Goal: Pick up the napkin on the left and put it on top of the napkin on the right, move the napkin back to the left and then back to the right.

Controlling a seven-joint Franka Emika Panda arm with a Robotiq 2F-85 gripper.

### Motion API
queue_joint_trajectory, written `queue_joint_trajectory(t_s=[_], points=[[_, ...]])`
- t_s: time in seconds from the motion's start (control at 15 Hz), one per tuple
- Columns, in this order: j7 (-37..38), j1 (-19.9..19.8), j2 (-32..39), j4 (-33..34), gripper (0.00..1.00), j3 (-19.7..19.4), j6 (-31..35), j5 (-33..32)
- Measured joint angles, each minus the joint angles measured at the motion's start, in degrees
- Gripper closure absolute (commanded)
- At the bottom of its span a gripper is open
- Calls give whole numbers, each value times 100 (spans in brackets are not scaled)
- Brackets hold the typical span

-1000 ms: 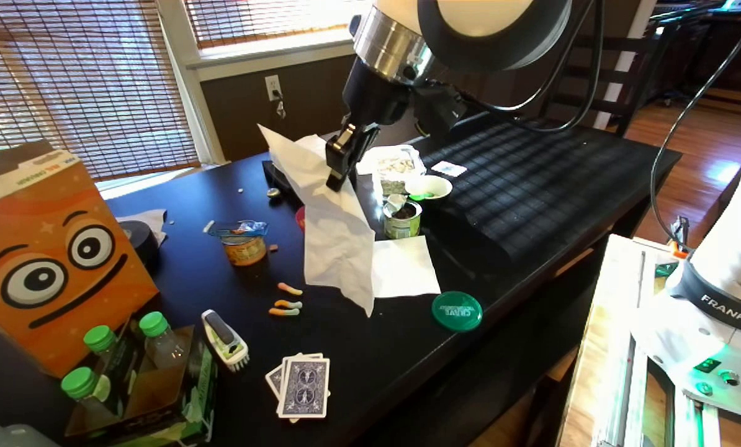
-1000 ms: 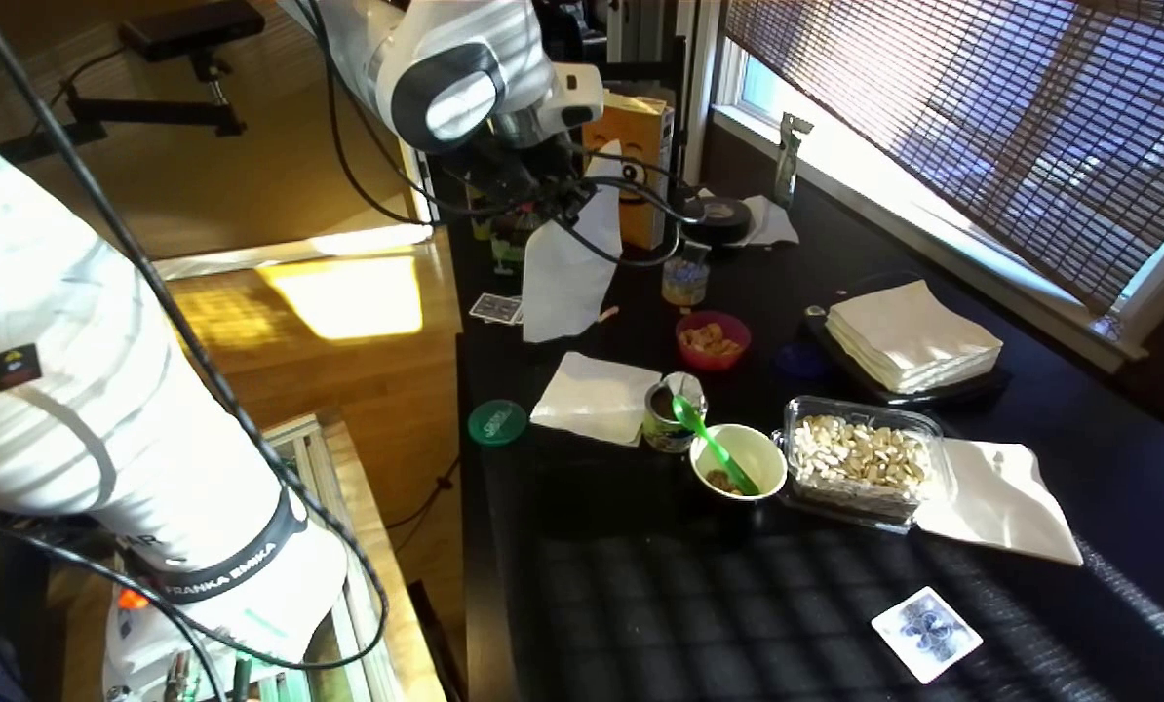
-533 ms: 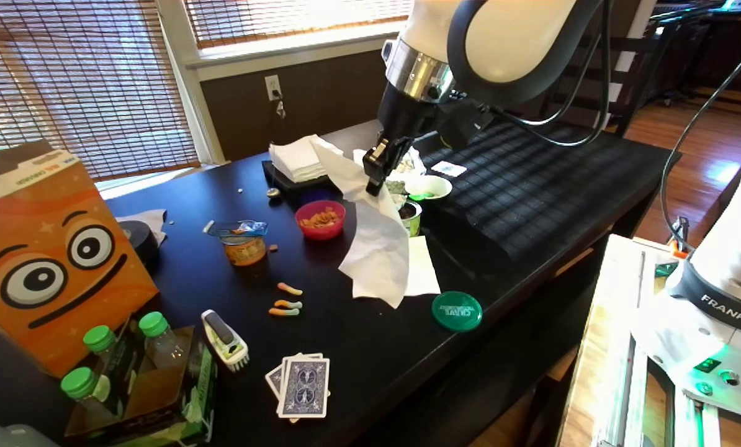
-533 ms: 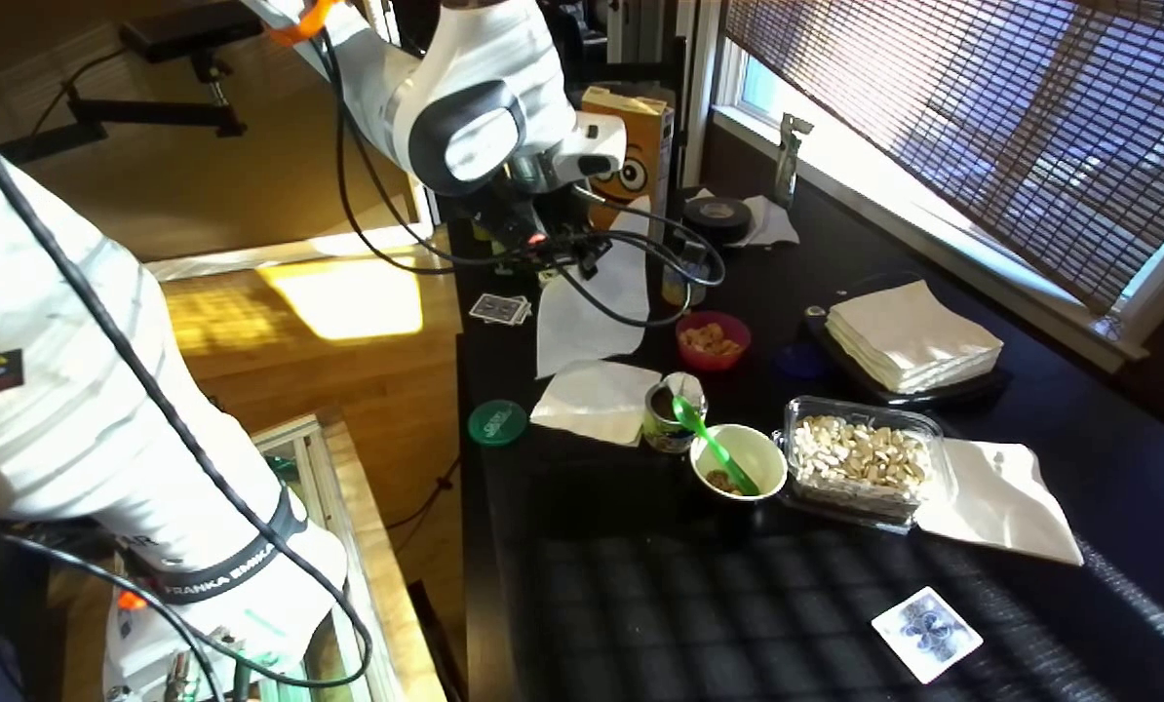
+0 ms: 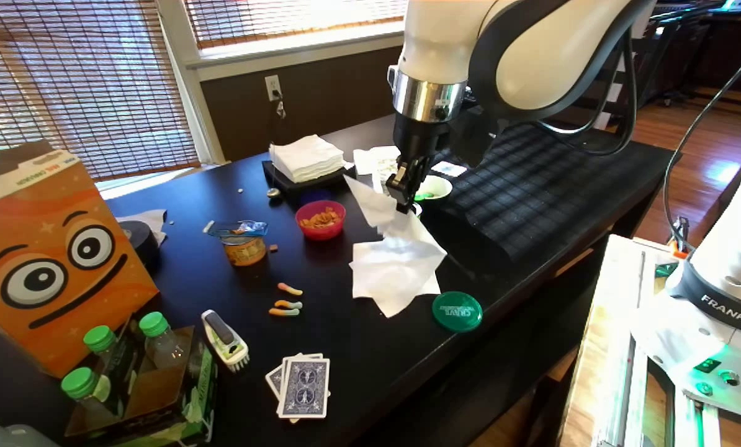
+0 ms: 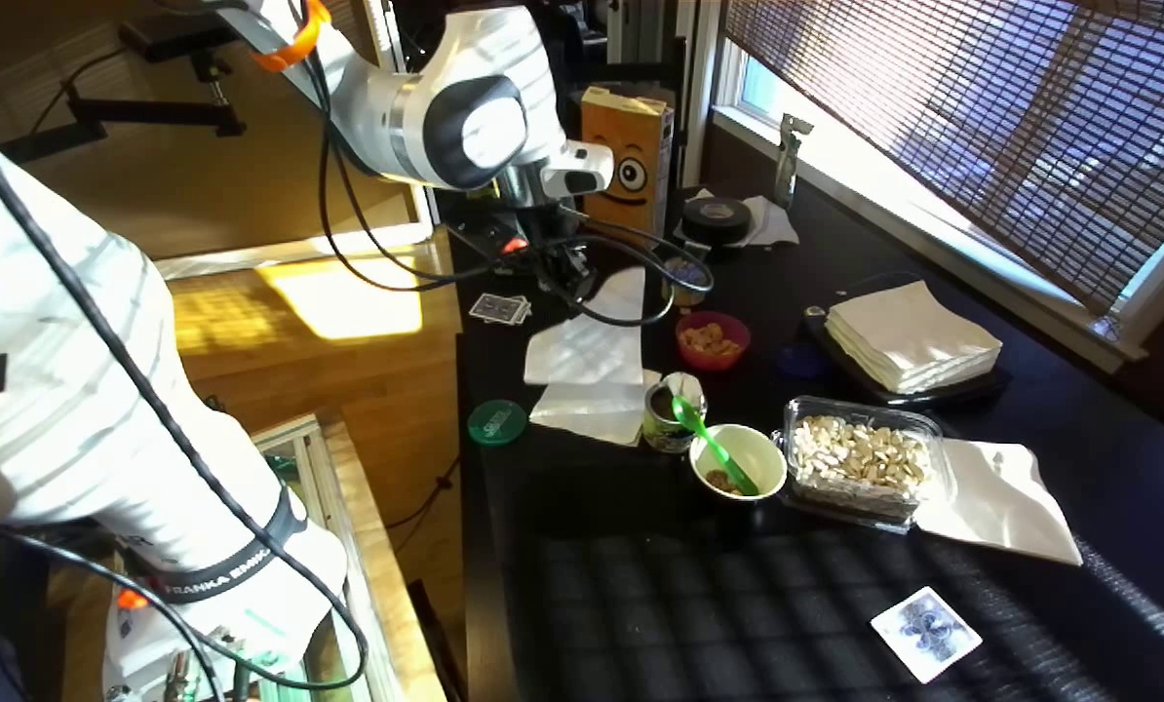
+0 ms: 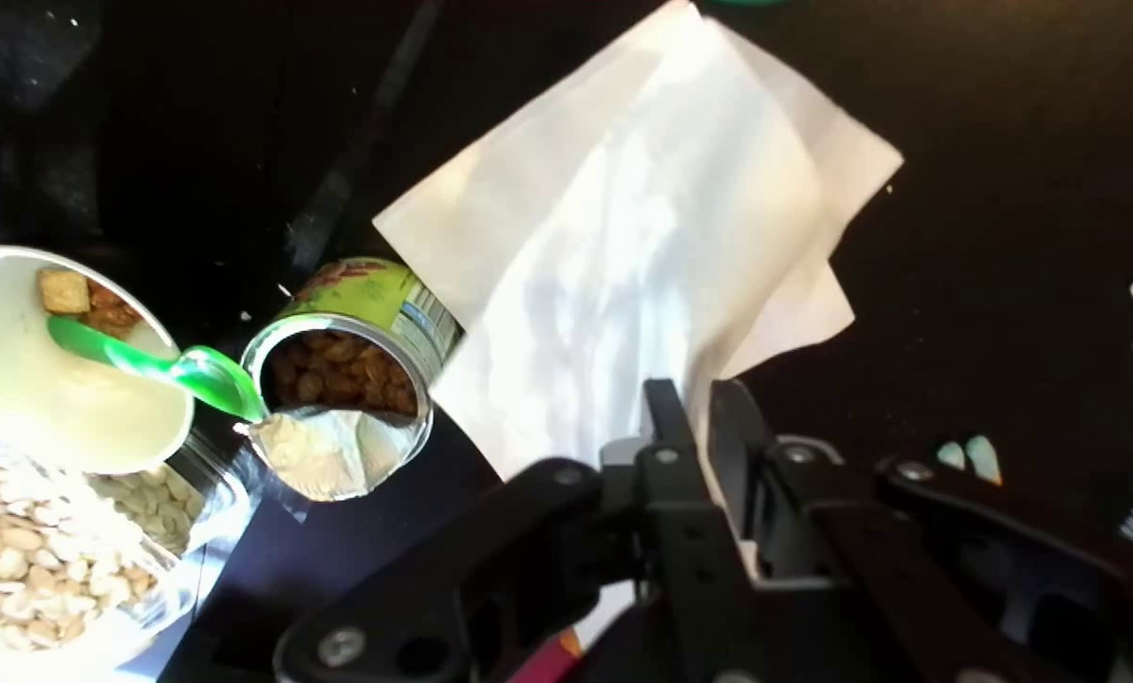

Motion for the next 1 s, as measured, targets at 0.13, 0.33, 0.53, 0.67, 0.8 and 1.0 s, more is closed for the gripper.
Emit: queue_joint_trajectory(t_s=[0.13,0.33,0.53,0.67,0.8,1.0], points=[[89,72,1,108,39,97,-415,-55],[104,248,1,306,19,172,-835,-55],[104,489,4,487,1,183,-891,1],[101,669,34,612,0,197,-819,118],[101,834,139,750,0,253,-667,179],[93,982,505,1008,0,379,-267,152]])
